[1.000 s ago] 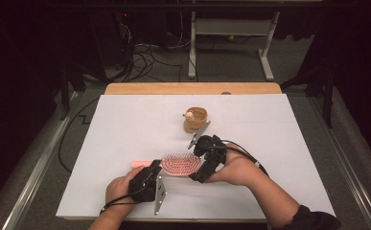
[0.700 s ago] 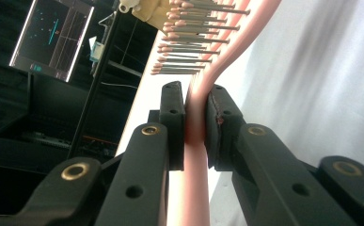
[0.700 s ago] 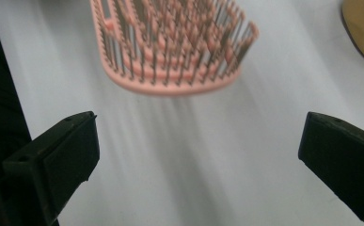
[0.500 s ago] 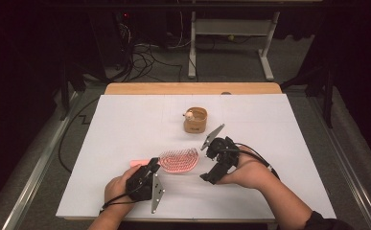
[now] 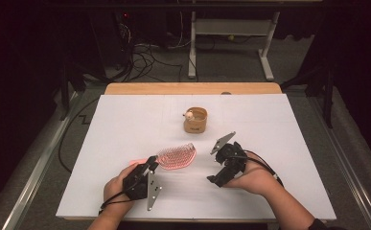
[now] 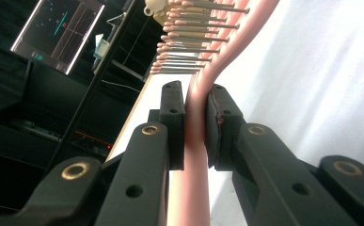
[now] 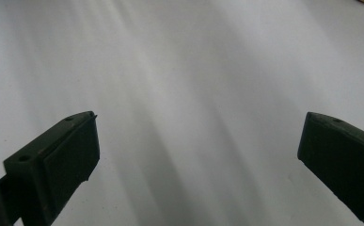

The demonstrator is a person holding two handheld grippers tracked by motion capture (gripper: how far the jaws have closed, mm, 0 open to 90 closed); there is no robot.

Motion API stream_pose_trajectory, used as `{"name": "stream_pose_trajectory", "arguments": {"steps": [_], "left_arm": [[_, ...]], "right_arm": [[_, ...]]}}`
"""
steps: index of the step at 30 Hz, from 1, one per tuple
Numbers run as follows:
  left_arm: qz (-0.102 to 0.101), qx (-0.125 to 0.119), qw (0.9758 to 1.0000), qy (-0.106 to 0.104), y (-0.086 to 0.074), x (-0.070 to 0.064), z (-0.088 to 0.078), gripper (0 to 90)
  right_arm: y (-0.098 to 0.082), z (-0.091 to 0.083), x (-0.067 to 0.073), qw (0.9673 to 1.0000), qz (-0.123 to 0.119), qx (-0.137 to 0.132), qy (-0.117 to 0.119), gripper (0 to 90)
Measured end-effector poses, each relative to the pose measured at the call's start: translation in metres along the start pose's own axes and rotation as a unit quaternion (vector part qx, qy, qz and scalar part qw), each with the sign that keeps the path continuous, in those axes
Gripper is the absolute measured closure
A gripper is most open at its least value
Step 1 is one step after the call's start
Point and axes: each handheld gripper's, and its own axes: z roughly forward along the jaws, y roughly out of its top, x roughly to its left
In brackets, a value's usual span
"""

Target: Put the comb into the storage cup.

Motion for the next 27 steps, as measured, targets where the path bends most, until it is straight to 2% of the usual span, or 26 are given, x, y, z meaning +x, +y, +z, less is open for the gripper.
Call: {"name": "stream_pose_trajectory", "arguments": {"steps": [6, 10, 13, 14, 18, 21, 27], "left_arm": [[-0.020, -0.002, 0.9998, -0.004, -0.002, 0.002, 0.000, 79.8], [-0.036, -0.004, 0.9993, -0.008, -0.003, 0.005, 0.000, 79.8], [-0.062, -0.010, 0.9979, -0.013, -0.005, 0.008, 0.000, 79.8], [-0.064, -0.009, 0.9978, -0.014, -0.005, 0.009, -0.001, 79.8], [-0.089, -0.012, 0.9957, -0.022, -0.008, 0.012, 0.000, 79.8], [-0.099, -0.014, 0.9947, -0.024, -0.009, 0.014, 0.000, 79.8], [-0.121, -0.017, 0.9921, -0.028, -0.011, 0.017, -0.001, 79.8]], "right_arm": [[-0.013, 0.002, -0.003, 0.9993, 0.010, -0.032, -0.016, 0.2], [-0.020, 0.002, -0.005, 0.9975, 0.022, -0.060, -0.028, 0.2], [-0.025, 0.003, -0.007, 0.9958, 0.032, -0.078, -0.037, 0.2], [-0.028, 0.003, -0.008, 0.9941, 0.042, -0.093, -0.036, 0.2], [-0.035, 0.003, -0.009, 0.9903, 0.054, -0.121, -0.042, 0.2], [-0.042, 0.002, -0.011, 0.9844, 0.071, -0.152, -0.053, 0.2], [-0.054, 0.004, -0.015, 0.9758, 0.099, -0.185, -0.062, 0.2]]}}
